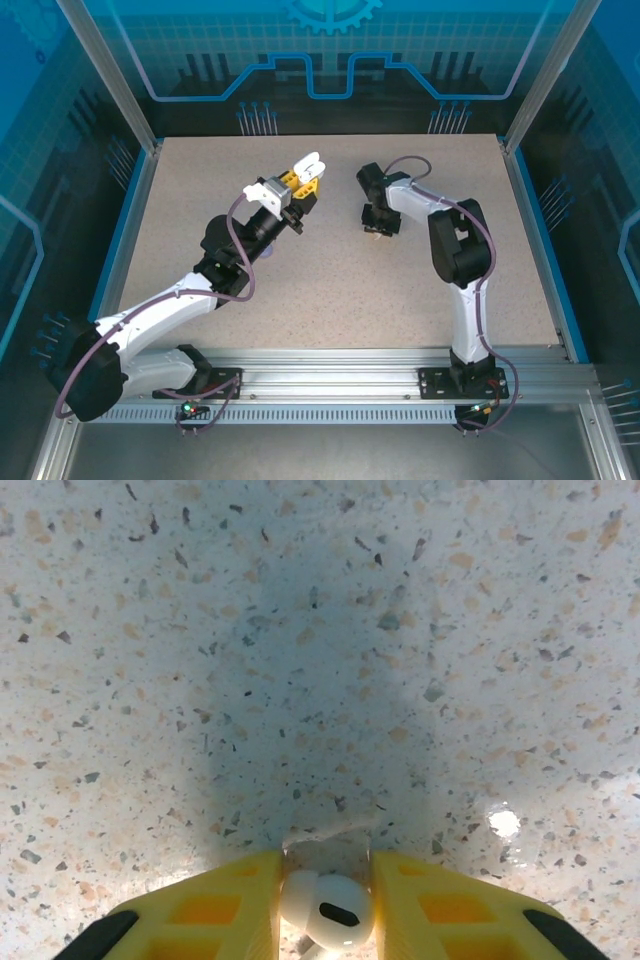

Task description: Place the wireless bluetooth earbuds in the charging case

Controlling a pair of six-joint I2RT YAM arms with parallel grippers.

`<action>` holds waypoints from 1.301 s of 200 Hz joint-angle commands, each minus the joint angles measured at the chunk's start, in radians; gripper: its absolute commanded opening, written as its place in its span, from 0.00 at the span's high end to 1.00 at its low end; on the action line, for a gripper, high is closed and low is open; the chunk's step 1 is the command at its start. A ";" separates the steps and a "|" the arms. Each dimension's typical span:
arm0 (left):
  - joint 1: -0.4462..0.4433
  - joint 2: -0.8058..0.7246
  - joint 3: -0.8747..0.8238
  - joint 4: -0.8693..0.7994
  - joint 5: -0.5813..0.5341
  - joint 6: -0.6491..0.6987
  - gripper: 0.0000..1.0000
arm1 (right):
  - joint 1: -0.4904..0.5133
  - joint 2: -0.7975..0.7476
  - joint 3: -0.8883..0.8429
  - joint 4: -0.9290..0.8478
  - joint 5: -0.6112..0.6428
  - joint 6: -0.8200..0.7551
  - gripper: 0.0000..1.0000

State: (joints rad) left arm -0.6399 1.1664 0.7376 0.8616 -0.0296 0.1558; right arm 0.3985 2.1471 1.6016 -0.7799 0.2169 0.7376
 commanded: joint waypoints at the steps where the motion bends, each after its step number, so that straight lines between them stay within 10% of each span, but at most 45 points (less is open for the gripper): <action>1: -0.006 0.005 0.021 0.028 0.016 -0.012 1.00 | -0.017 -0.061 -0.065 0.019 0.030 -0.067 0.73; 163: -0.007 -0.037 0.015 -0.030 0.128 -0.022 1.00 | 0.204 -0.892 -0.264 0.453 0.055 -0.435 0.73; 260: -0.007 -0.017 0.011 -0.049 0.162 -0.061 1.00 | 0.347 -0.994 -0.207 0.601 -0.059 -0.595 0.72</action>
State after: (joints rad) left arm -0.6407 1.1553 0.7376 0.8043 0.1047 0.1272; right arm 0.7258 1.1561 1.3624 -0.2481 0.2089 0.1848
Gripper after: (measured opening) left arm 0.233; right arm 0.273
